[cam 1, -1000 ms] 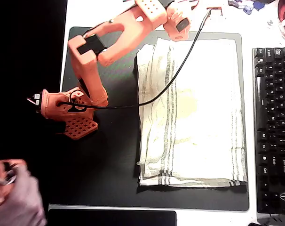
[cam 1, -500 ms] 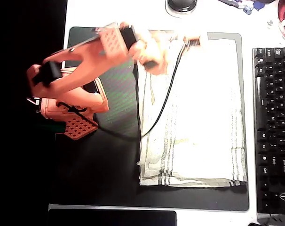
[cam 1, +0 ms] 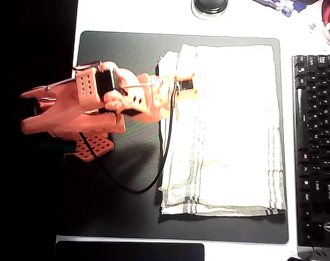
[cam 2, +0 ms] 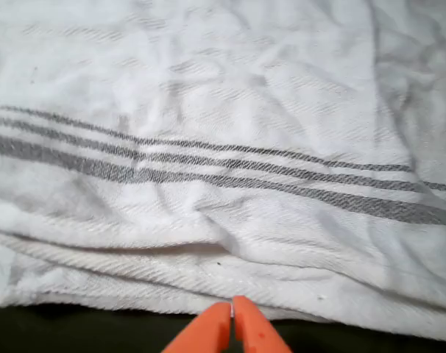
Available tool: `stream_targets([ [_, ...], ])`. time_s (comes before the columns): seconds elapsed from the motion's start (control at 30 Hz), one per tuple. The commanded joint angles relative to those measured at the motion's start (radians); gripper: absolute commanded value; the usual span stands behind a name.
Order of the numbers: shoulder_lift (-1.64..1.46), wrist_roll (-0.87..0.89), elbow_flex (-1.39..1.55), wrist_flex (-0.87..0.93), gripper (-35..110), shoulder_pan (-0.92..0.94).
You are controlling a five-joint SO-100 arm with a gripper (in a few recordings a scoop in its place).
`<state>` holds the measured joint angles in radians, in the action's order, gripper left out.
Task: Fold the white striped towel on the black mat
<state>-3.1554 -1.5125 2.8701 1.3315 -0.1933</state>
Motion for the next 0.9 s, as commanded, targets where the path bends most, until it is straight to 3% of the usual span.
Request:
stream_targets([
  [0.0, -0.094, -0.025, 0.098, -0.002, 0, 0.017],
  [0.37, -0.141, -0.095, 0.284, -0.092, 0, 0.081],
  [0.87, -0.204, -0.132, 0.287, 0.057, 0, 0.152],
])
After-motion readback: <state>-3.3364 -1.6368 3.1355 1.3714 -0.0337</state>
